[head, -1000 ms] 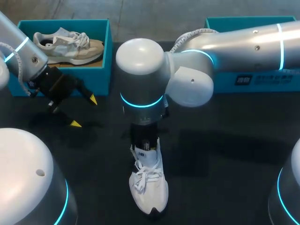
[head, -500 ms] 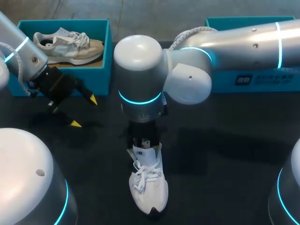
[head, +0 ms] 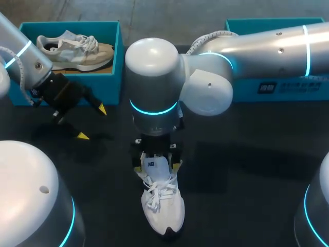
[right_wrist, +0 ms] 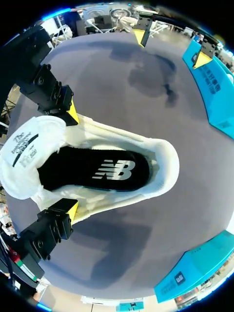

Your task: Take the shoe out of the shoebox, open the shoe tongue, remove and reinsert the insole, then place the shoe into the shoebox

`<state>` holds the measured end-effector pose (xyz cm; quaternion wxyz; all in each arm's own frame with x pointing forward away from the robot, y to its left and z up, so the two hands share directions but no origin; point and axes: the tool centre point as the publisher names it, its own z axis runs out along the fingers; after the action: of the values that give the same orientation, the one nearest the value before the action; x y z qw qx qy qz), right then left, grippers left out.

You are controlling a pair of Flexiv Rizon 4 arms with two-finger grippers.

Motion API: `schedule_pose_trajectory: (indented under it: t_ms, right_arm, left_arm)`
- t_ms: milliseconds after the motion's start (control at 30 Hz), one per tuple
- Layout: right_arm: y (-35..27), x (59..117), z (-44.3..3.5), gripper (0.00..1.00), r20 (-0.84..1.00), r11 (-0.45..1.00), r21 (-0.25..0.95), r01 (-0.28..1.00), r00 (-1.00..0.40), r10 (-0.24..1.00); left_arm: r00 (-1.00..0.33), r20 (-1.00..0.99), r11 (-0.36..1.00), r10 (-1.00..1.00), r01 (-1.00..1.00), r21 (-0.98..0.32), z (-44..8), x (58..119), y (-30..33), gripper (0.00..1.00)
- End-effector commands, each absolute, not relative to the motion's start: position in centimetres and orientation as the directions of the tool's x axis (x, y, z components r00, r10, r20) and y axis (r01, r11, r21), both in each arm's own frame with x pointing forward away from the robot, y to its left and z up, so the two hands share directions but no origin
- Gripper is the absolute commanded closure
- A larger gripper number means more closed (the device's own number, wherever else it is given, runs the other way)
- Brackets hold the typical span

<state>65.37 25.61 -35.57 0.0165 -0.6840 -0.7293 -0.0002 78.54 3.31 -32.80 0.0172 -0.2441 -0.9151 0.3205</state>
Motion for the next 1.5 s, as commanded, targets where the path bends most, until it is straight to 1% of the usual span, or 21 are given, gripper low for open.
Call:
schedule_pose_trajectory:
  t_ms: [33, 600, 933, 1133, 1267, 1333, 1400, 1467, 1500]
  right_arm:
    - [25.5, 64.5, -35.7, 0.0, 0.033, 0.058, -0.017, 0.998, -0.058, 0.998]
    - [26.3, 62.3, -33.3, 0.0, 0.006, 0.018, 0.01, 1.0, -0.018, 1.0]
    - [26.5, 61.2, -30.5, 0.0, -0.041, 0.008, 0.052, 0.999, -0.006, 0.999]
    - [26.6, 60.0, -29.8, 0.02, -0.053, -0.024, 0.058, 0.998, 0.027, 0.998]
    - [27.1, 59.0, -29.1, 0.04, -0.062, -0.047, 0.065, 0.997, 0.051, 0.997]
    - [27.3, 58.6, -29.1, 0.11, -0.065, -0.054, 0.065, 0.996, 0.059, 0.996]
    - [27.5, 58.4, -29.2, 0.22, -0.072, -0.062, 0.062, 0.996, 0.066, 0.995]
    - [27.7, 58.2, -29.2, 0.5, -0.074, -0.064, 0.063, 0.996, 0.068, 0.995]
    - [27.8, 58.2, -29.2, 0.51, -0.074, -0.066, 0.066, 0.996, 0.071, 0.995]
  left_arm:
    - [-0.879, -0.122, 0.677, 0.46, 0.436, -0.593, -32.8, 78.6, 3.3, 0.0]
    - [-0.879, -0.122, 0.677, 0.46, 0.436, -0.593, -32.8, 78.6, 3.3, 0.0]
    - [-0.879, -0.122, 0.677, 0.46, 0.436, -0.593, -32.8, 78.6, 3.3, 0.0]
    - [-0.879, -0.122, 0.677, 0.46, 0.436, -0.593, -32.8, 78.6, 3.3, 0.0]
    - [-0.879, -0.122, 0.677, 0.46, 0.436, -0.593, -32.8, 78.6, 3.3, 0.0]
    - [-0.879, -0.122, 0.677, 0.46, 0.436, -0.593, -32.8, 78.6, 3.3, 0.0]
    - [-0.879, -0.122, 0.677, 0.46, 0.436, -0.593, -32.8, 78.6, 3.3, 0.0]
    - [-0.879, -0.122, 0.677, 0.46, 0.436, -0.593, -32.8, 78.6, 3.3, 0.0]
    - [-0.879, -0.122, 0.677, 0.46, 0.436, -0.593, -32.8, 78.6, 3.3, 0.0]
